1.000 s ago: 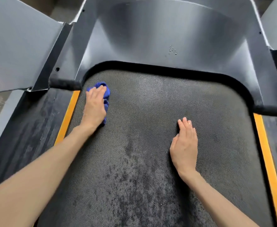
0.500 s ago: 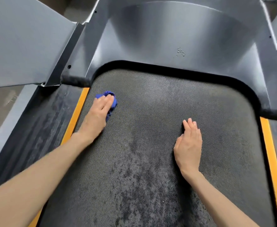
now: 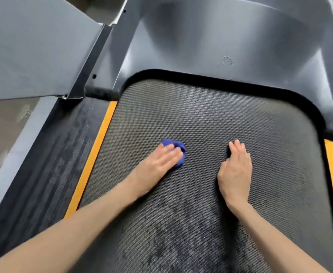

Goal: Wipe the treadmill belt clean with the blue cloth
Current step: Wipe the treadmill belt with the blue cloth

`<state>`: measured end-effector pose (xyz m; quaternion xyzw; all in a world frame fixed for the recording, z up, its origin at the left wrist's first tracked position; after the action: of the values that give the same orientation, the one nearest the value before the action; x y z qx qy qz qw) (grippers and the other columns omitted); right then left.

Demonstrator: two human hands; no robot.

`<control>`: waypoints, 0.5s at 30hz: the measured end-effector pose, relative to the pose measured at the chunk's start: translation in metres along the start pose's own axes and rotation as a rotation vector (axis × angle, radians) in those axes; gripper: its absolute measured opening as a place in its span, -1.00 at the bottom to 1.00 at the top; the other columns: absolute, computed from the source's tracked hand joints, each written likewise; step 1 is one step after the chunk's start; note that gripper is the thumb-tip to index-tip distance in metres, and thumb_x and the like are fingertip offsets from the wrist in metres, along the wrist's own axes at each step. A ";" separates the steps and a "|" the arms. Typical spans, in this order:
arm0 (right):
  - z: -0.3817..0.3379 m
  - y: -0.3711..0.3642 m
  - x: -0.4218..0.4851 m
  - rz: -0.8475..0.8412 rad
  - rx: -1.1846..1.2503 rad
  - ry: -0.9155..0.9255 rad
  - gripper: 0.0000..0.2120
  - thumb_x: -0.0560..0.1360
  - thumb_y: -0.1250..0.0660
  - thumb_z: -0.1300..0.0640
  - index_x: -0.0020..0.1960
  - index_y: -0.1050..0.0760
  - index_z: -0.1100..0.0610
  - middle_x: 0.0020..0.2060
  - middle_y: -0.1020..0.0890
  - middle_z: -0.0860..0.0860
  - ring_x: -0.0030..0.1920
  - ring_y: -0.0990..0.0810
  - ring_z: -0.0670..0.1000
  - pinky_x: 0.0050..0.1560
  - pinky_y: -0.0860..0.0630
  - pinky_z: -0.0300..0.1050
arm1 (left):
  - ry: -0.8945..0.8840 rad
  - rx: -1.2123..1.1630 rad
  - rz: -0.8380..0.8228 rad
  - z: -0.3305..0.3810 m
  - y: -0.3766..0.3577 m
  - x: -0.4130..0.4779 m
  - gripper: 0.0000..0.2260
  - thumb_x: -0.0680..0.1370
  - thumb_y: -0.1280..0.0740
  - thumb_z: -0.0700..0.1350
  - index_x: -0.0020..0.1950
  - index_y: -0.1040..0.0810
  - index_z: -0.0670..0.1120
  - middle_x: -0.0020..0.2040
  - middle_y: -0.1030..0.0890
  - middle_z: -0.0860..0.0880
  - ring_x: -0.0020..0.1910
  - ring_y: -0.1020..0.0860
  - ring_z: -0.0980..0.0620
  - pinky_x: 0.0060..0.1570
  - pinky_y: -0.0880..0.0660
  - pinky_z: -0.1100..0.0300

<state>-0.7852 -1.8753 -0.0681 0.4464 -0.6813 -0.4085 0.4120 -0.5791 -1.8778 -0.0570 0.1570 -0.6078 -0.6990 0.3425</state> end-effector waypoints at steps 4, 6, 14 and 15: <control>0.000 0.000 0.000 0.001 0.004 -0.006 -0.49 0.48 0.05 0.15 0.38 -0.31 0.27 0.39 -0.35 0.17 0.43 -0.25 0.13 0.48 -0.07 0.03 | 0.451 -0.007 0.049 -0.121 0.013 0.026 -0.49 0.43 -0.23 -0.43 0.39 -0.34 -0.25 0.36 -0.40 -0.21 0.38 -0.33 -0.23 0.41 -0.03 0.02; 0.000 -0.001 -0.001 -0.002 0.000 -0.014 -0.48 0.48 0.05 0.15 0.38 -0.31 0.26 0.39 -0.34 0.16 0.44 -0.24 0.12 0.48 -0.07 0.02 | 0.529 -0.065 0.067 -0.138 0.017 0.035 -0.45 0.41 -0.27 -0.47 0.40 -0.31 -0.27 0.40 -0.34 -0.24 0.41 -0.27 -0.24 0.43 -0.02 -0.02; 0.000 -0.001 0.000 0.018 -0.021 -0.002 -0.49 0.47 0.04 0.16 0.37 -0.33 0.27 0.37 -0.37 0.18 0.42 -0.28 0.16 0.44 -0.16 0.09 | 0.069 0.006 -0.026 0.023 -0.027 0.020 -0.68 0.46 -0.34 -0.21 0.22 -0.51 -0.10 0.18 -0.55 -0.03 0.17 -0.49 -0.13 0.48 0.18 0.07; 0.000 -0.001 0.000 0.025 -0.025 0.002 -0.49 0.47 0.03 0.16 0.36 -0.33 0.28 0.37 -0.38 0.19 0.41 -0.29 0.17 0.44 -0.17 0.10 | -0.069 0.010 -0.073 0.042 -0.029 0.014 -0.70 0.51 -0.25 -0.17 0.25 -0.50 -0.10 0.21 -0.55 -0.03 0.22 -0.48 -0.13 0.48 0.06 0.03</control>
<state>-0.7853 -1.8752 -0.0691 0.4329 -0.6814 -0.4113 0.4233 -0.6238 -1.8550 -0.0728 0.1563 -0.6165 -0.7131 0.2949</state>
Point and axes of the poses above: each hand's wrist, its own x-axis towards the middle knuckle, its own y-axis out of the back of the hand, z = x × y, the point moved 7 cm from there along x, towards the middle knuckle
